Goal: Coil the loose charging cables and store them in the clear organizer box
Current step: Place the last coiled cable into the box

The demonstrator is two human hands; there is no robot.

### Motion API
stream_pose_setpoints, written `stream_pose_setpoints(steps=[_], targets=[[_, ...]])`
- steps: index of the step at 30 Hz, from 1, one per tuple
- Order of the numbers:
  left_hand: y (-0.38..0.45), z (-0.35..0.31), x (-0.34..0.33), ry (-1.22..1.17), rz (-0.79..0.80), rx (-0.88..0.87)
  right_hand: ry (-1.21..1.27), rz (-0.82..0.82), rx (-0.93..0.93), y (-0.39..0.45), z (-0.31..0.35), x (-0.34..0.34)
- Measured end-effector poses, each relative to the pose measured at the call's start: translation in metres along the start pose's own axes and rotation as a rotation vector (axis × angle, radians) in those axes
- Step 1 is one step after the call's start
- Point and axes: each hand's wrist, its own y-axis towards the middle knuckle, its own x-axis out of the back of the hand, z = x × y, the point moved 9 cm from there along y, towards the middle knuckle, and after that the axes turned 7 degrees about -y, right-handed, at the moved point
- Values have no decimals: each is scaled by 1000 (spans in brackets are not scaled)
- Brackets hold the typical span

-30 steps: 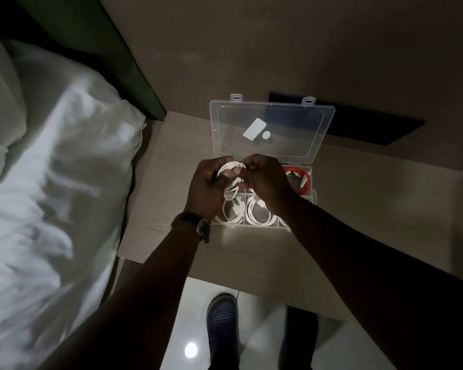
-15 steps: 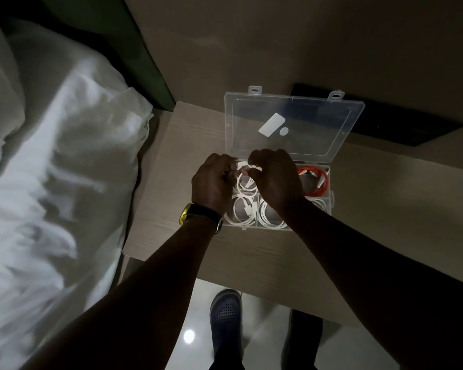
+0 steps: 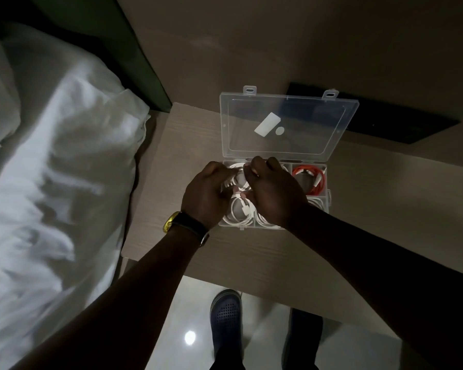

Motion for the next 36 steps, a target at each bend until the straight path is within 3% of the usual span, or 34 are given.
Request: stream_pose_setpoints(steps=[6, 12, 17, 22, 29, 31, 33, 36], targets=[[11, -6, 3, 59, -24, 35, 211, 63, -75, 1, 0, -5], [21, -10, -3, 243, 15, 94, 21, 15, -17, -1, 10, 1], [31, -14, -17, 346, 115, 124, 47, -52, -19, -4, 15, 13], [25, -6, -13, 199, 70, 126, 171, -126, 6, -19, 3, 21], [5, -4, 11, -117, -184, 84, 333, -285, -29, -36, -8, 35], [10, 2, 23, -207, -295, 150, 458, -430, -194, -44, -33, 51], [21, 9, 35, -346, -379, 256, 723, -582, -490, -56, -83, 58], [42, 4, 41, -670, -362, 332, 1170, -752, -864, -74, -150, 56]])
